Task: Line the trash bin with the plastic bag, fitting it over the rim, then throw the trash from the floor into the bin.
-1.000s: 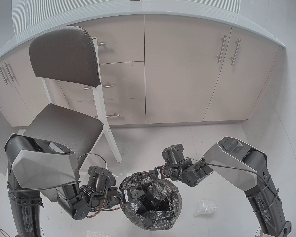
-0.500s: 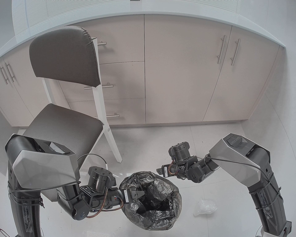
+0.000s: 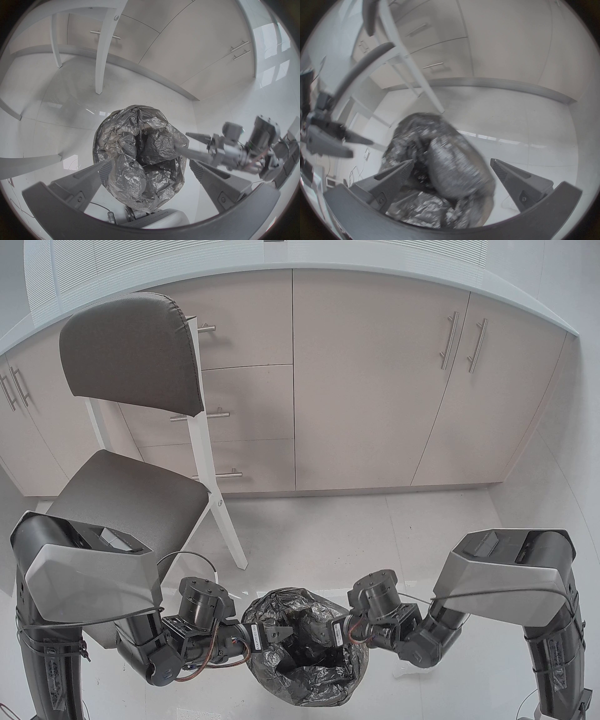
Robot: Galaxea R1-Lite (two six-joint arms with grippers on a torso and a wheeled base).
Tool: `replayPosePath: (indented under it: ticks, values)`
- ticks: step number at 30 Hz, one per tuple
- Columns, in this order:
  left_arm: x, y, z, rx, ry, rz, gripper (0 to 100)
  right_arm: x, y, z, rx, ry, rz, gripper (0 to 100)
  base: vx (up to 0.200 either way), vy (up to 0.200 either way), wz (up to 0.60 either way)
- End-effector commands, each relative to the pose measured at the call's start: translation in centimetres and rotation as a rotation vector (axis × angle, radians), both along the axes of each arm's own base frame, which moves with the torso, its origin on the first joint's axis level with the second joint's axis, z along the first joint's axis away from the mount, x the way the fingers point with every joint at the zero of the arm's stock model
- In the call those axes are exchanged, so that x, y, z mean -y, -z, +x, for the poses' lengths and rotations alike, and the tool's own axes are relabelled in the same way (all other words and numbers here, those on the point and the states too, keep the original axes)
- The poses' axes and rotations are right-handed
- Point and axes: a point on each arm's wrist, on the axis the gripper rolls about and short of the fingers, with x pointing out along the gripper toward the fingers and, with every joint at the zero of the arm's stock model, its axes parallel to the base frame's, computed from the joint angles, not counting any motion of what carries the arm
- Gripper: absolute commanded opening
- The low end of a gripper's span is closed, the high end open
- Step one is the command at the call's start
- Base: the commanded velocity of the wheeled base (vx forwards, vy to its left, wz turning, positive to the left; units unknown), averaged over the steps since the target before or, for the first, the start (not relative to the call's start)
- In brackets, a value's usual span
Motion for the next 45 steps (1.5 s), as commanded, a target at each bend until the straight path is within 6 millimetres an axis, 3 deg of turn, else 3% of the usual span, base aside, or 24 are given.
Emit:
replayPosePath:
  ticks: [1,6,12,19,33,45]
  values:
    - [0.0,0.0,0.0,0.000,0.000,-0.001,100,-1.1,-0.3,-3.8,-0.014,-0.093,-0.011,100,0.000,0.000,0.00]
    - [0.0,0.0,0.0,-0.001,-0.002,0.000,100,-1.8,0.7,-3.7,-0.022,-0.104,-0.021,100,0.000,0.000,0.00]
    - [0.0,0.0,0.0,-0.001,-0.001,0.001,100,-0.8,2.3,-1.5,-0.025,-0.040,-0.030,100,0.000,0.000,0.00]
    - [-0.1,0.0,0.0,-0.001,-0.002,0.001,100,1.3,2.2,1.1,-0.009,0.051,-0.022,100,0.000,0.000,0.00]
    - [0.0,0.0,0.0,0.001,-0.001,0.000,100,2.4,1.8,2.6,0.029,0.133,-0.030,100,0.000,0.000,0.00]
    - [0.0,0.1,0.0,-0.001,-0.001,0.001,100,3.9,1.5,7.0,-0.014,0.212,-0.050,100,0.000,0.000,0.00]
